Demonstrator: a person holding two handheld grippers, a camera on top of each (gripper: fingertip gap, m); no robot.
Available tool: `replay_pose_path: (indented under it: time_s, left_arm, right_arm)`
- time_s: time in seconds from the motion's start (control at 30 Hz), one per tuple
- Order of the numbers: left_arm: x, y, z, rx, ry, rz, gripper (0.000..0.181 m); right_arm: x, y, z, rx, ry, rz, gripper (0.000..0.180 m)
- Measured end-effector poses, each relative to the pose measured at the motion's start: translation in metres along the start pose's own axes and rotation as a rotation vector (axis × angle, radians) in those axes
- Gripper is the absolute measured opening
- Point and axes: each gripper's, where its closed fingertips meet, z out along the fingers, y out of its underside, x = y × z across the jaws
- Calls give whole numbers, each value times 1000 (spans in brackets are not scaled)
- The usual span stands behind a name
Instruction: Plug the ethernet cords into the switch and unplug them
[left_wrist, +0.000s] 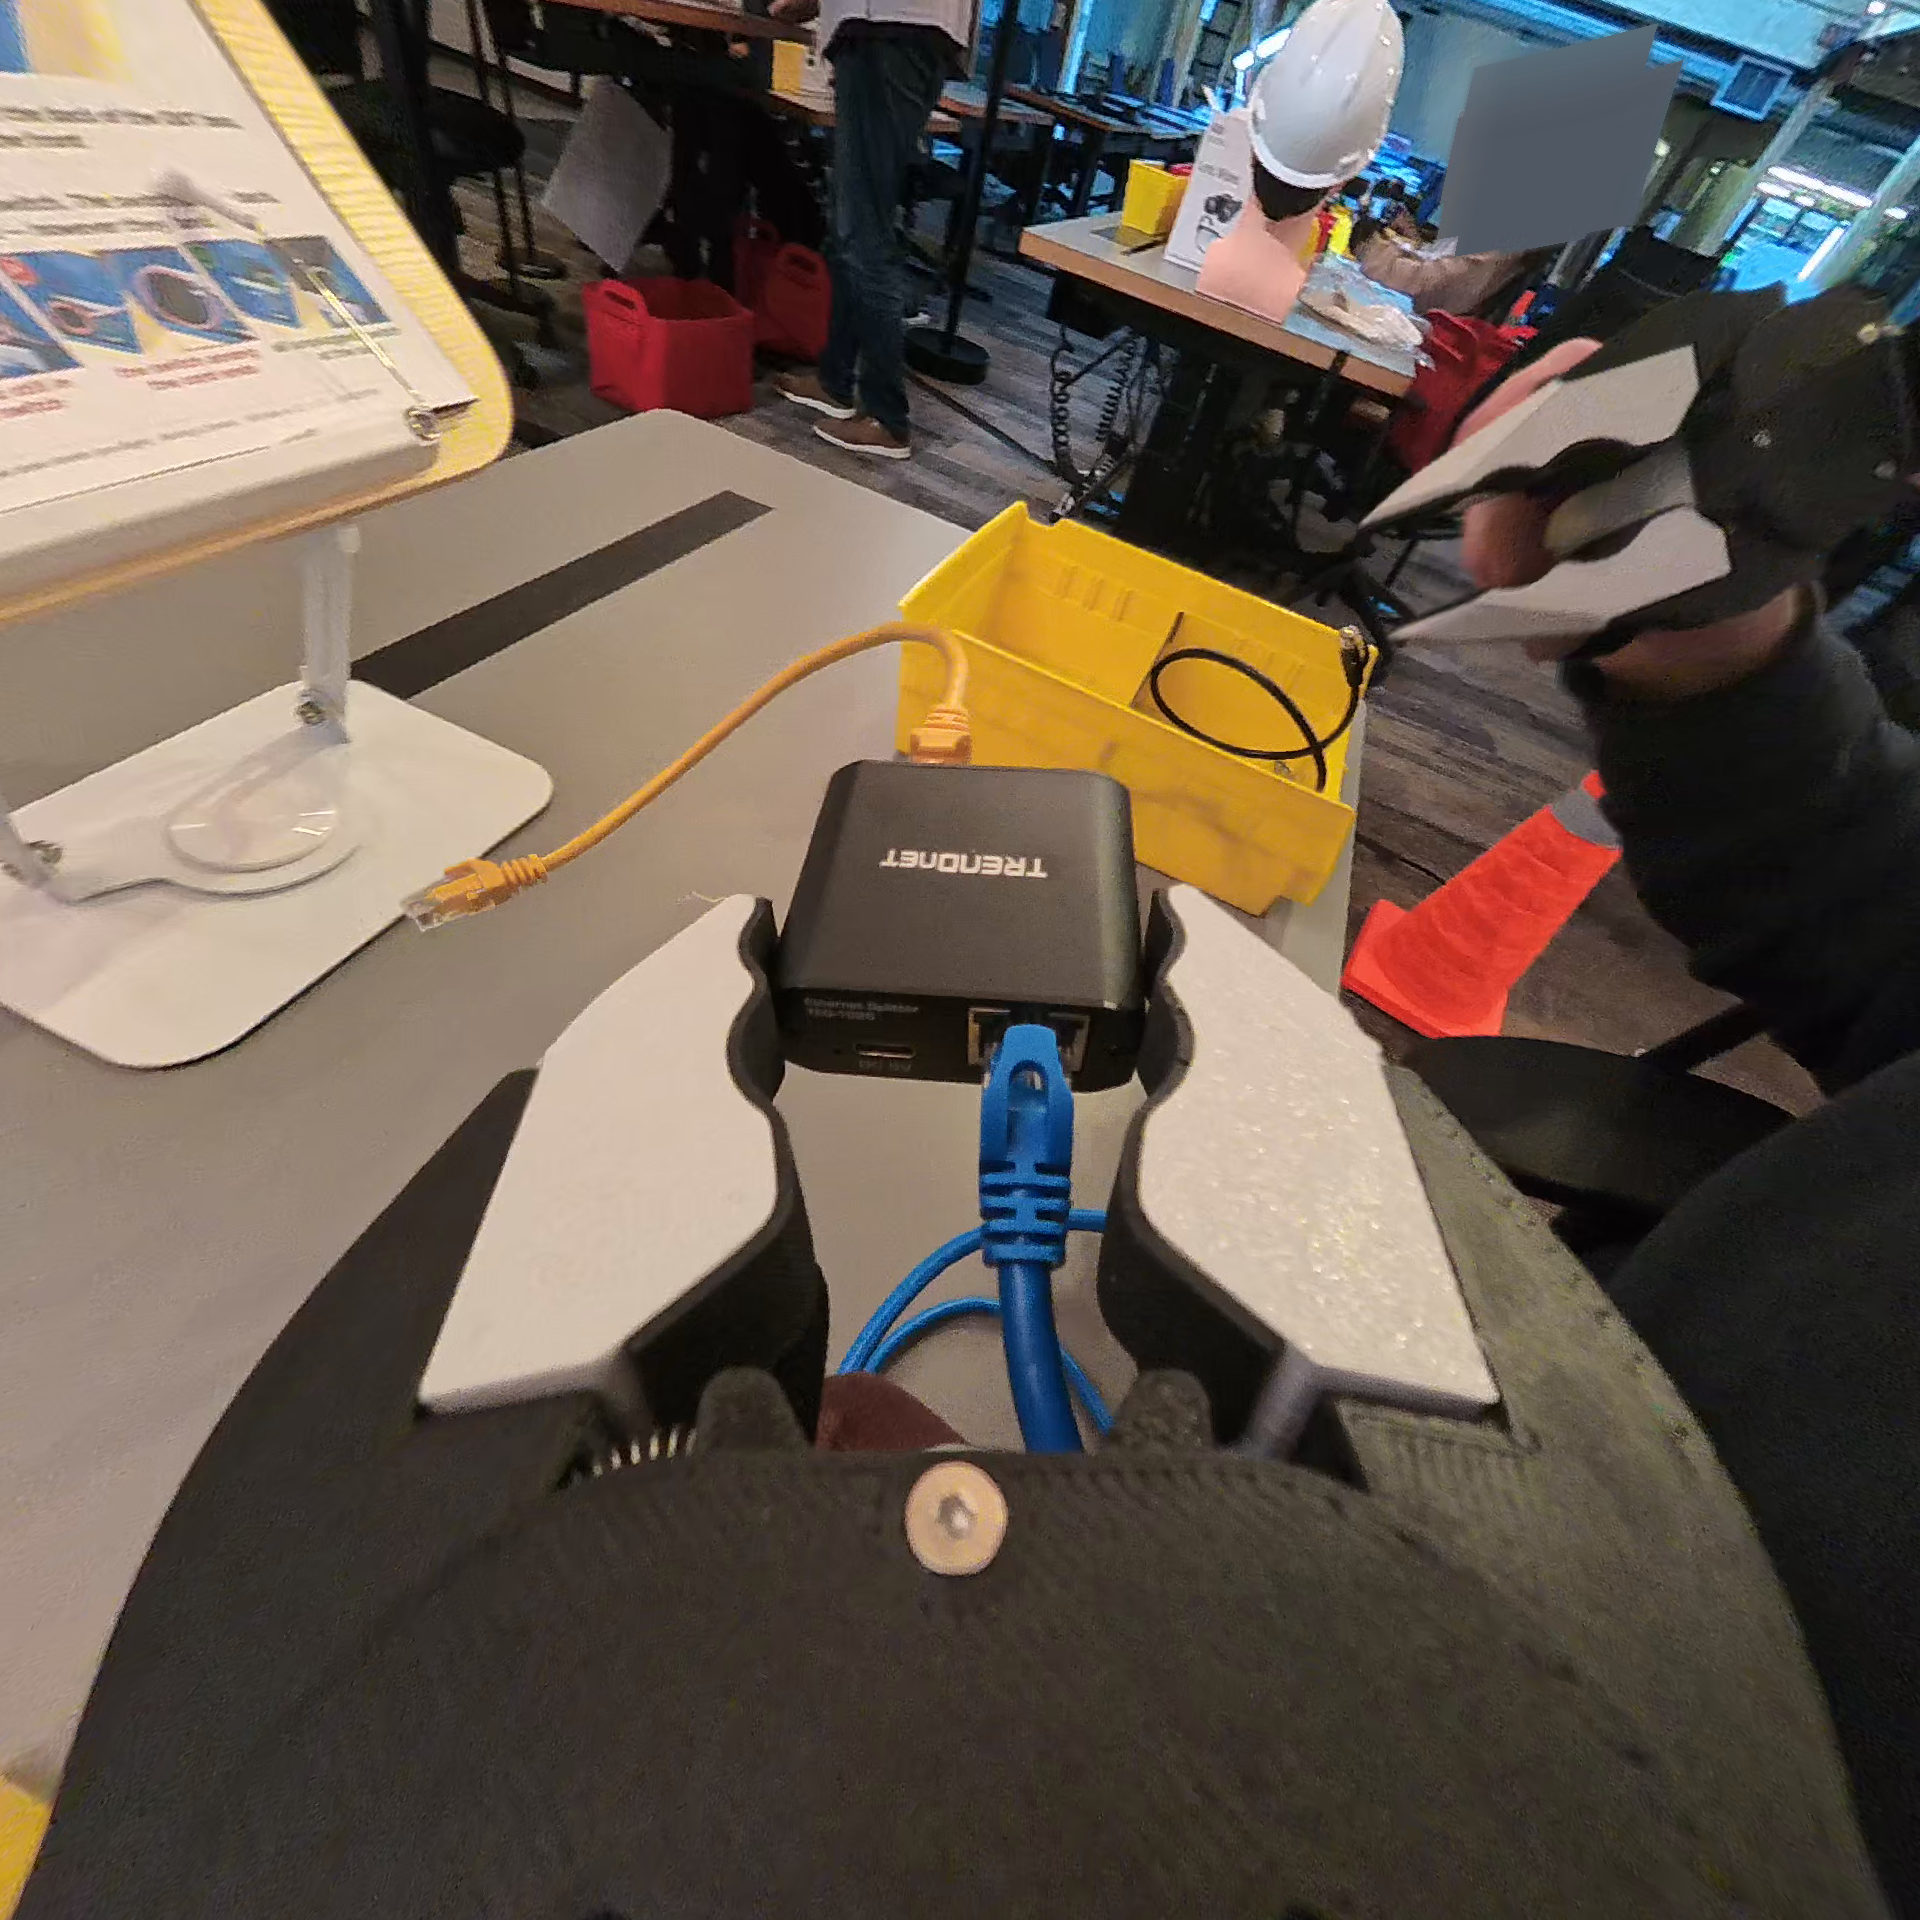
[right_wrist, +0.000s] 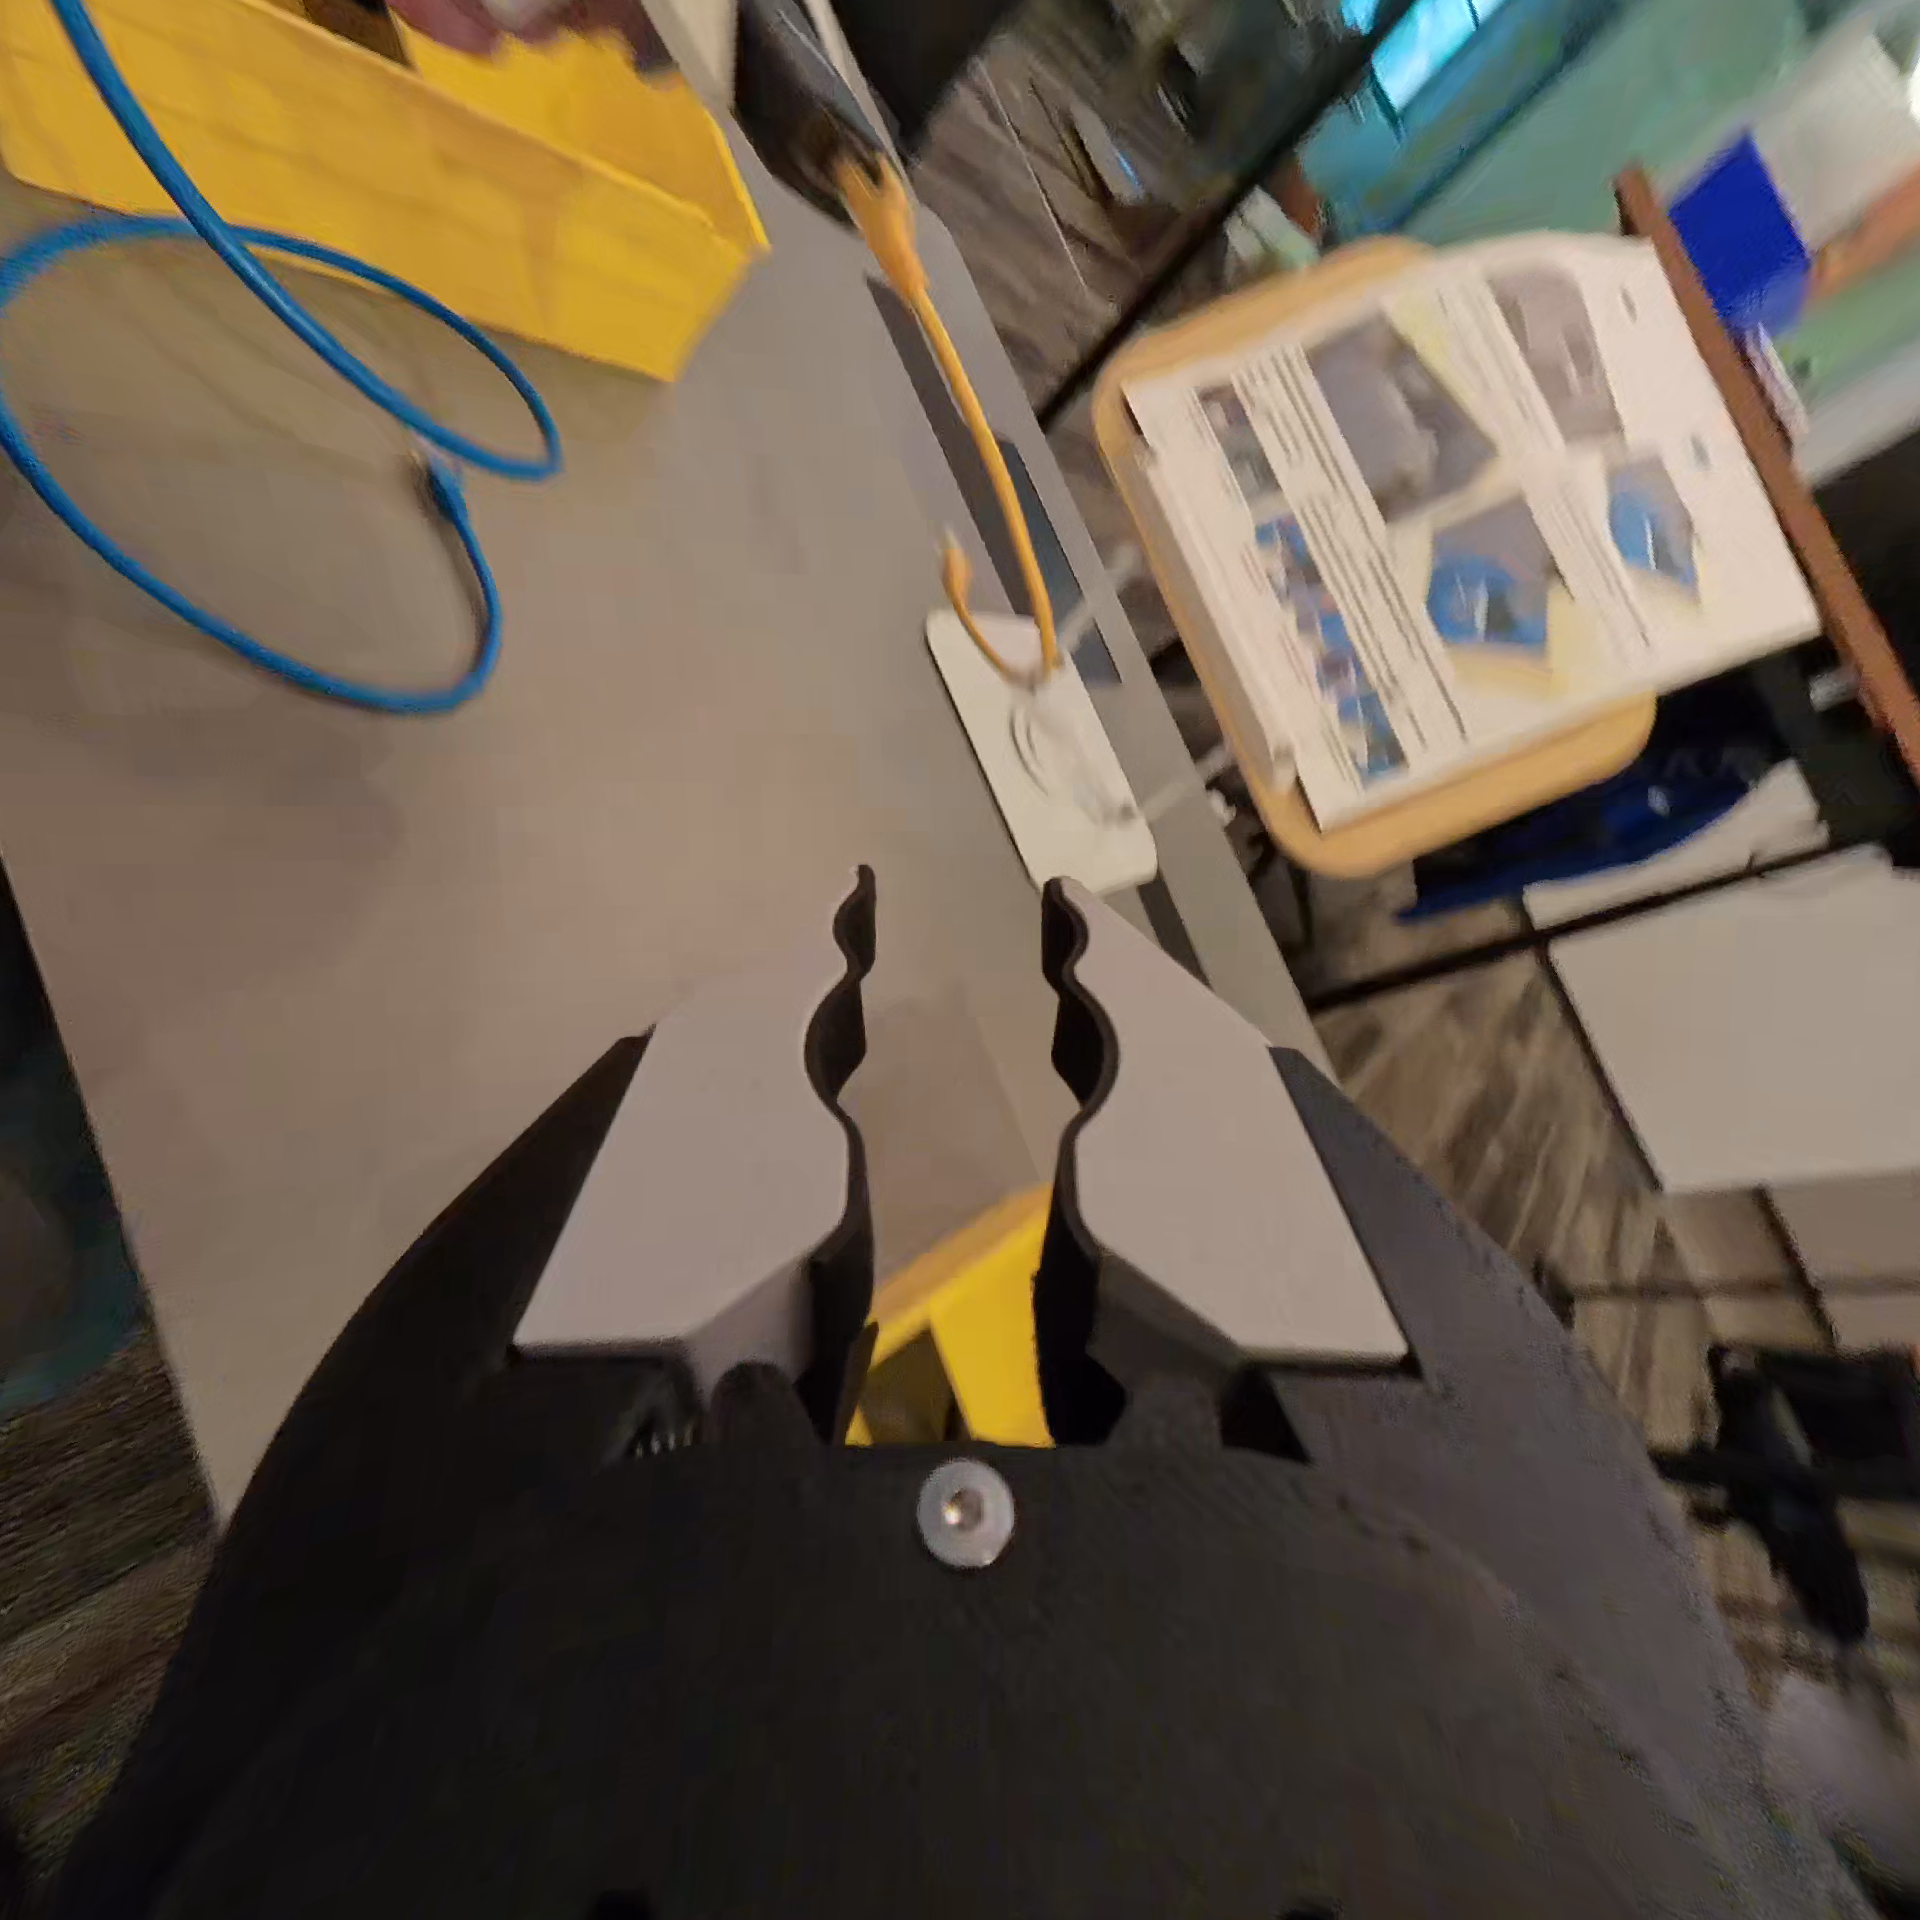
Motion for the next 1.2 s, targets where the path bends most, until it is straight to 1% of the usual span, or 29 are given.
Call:
replay_pose_path:
  time_s: [0.03, 0.1, 0.13, 0.27, 0.33, 0.5, 0.57, 0.63, 0.67, 0.93, 1.0, 1.07, 1.13, 1.2]
  left_arm:
    - [4, -1, 2, -2, 11, 5, 67]
    - [11, -5, 5, 1, 46, -4, 67]
    - [13, -8, 6, 7, 63, -12, 67]
    - [18, -11, 10, -9, 87, -10, 67]
    - [20, -11, 12, -24, 94, -12, 67]
    - [26, -10, 18, -40, 130, -16, 67]
    - [28, -10, 22, -41, 146, -22, 67]
    - [30, -10, 25, -43, 158, -28, 66]
    - [30, -10, 26, -48, 158, -26, 67]
    - [38, -14, 27, -21, 196, -55, 67]
    - [40, -15, 27, -22, 195, -54, 66]
    - [43, -18, 27, -7, 212, -67, 66]
    - [43, -19, 27, -8, 205, -63, 67]
    - [45, -19, 29, -11, 210, -66, 66]
  right_arm:
    - [-7, -17, 14, 29, -8, -52, 30]
    - [-18, -45, 41, 65, -23, -170, 34]
    - [-18, -56, 52, 77, -5, -233, 33]
    - [-16, -86, 85, 123, 7, -391, 32]
    - [-12, -93, 97, 109, 41, -487, 33]
    - [-12, -100, 119, 85, 53, -611, 32]
    - [-12, -100, 125, 68, 59, -657, 28]
    - [-12, -99, 130, 55, 75, -696, 16]
    - [-12, -99, 130, 56, 78, -706, 13]
    - [-11, -101, 121, 95, 65, -728, 12]
    - [-10, -101, 120, 100, 58, -717, 14]
    - [-8, -99, 120, 92, 69, -721, 22]
    - [-8, -97, 120, 90, 74, -725, 24]
    - [-8, -96, 120, 92, 85, -731, 22]
